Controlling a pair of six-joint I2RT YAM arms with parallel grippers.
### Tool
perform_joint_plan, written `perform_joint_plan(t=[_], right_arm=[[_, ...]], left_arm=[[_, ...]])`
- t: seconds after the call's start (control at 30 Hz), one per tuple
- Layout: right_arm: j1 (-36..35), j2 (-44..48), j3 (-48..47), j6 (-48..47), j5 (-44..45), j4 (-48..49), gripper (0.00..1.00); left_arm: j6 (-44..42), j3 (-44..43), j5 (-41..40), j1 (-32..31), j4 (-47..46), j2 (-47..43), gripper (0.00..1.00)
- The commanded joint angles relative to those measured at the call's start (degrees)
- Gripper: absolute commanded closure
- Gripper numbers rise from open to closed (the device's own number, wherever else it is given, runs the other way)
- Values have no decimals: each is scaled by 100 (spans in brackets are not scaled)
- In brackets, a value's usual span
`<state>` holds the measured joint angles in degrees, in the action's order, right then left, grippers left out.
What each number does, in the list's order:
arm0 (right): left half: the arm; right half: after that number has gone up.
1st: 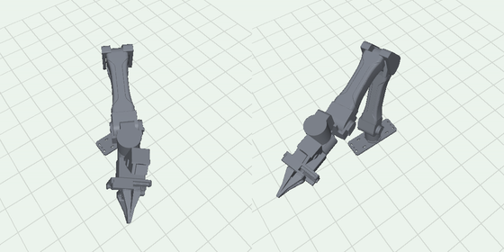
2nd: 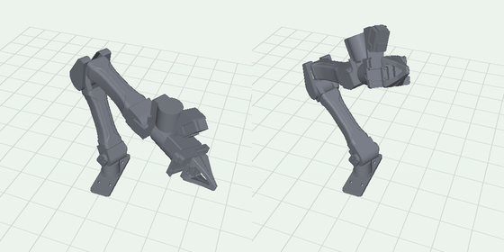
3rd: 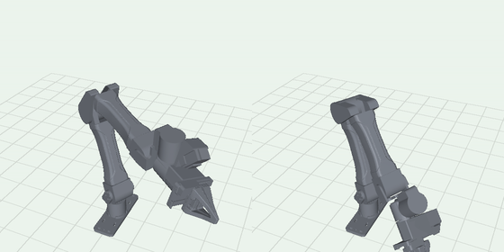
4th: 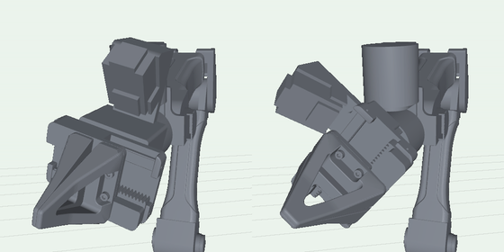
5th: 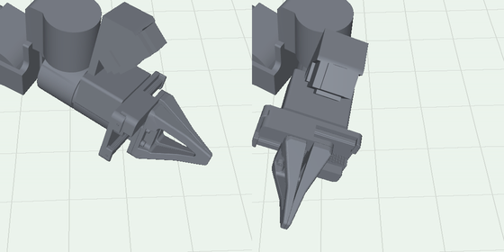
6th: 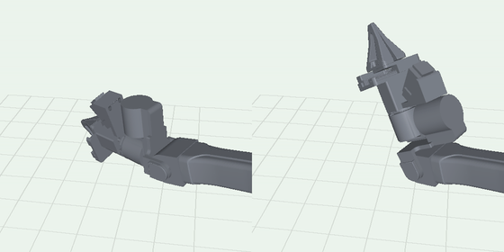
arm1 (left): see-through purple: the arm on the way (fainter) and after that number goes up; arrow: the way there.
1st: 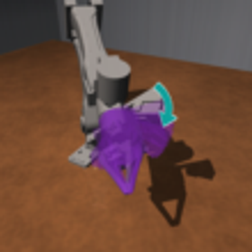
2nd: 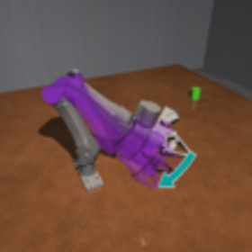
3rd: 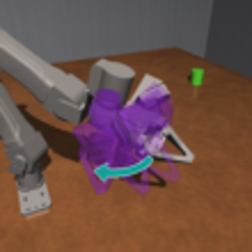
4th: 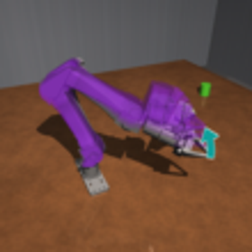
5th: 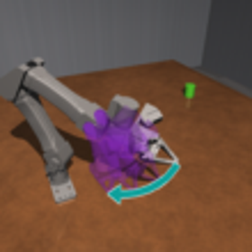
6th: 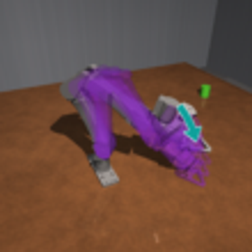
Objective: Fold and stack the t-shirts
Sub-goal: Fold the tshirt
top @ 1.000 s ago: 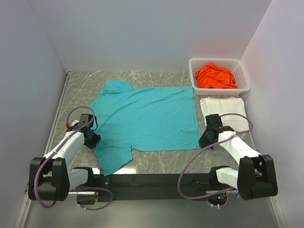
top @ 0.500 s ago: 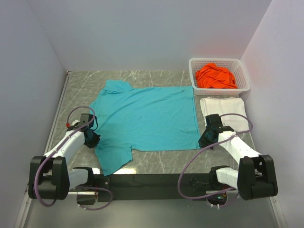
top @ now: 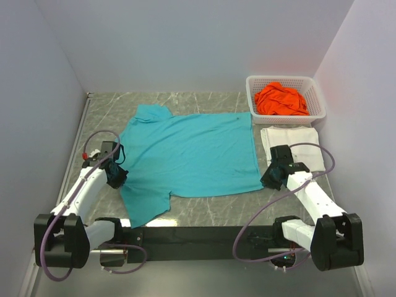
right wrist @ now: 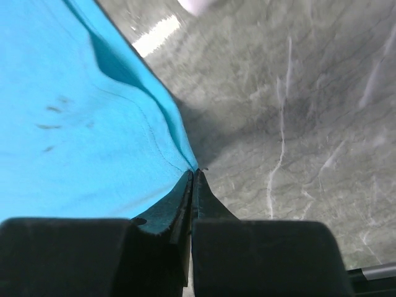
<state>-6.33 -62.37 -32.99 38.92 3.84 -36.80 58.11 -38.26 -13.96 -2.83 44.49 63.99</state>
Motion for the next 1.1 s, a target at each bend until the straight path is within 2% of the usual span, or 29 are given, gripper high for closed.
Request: perform_joint_plan(t=[0.0, 0.27, 0.63, 1.07], right_arm=[[26, 129, -426, -77, 363, -143, 100], [44, -170, -1077, -323, 609, -319, 100], [53, -1040, -1728, -604, 407, -267, 100], [53, -1839, -2413, -728, 302, -223, 100]], left_arm=[[-308, -278, -309, 45, 411, -114, 99], [-660, -454, -204, 204, 367, 34, 98], [-1135, -1201, 147, 239, 262, 975, 93], [-1284, -1886, 42, 257, 367, 1599, 90]])
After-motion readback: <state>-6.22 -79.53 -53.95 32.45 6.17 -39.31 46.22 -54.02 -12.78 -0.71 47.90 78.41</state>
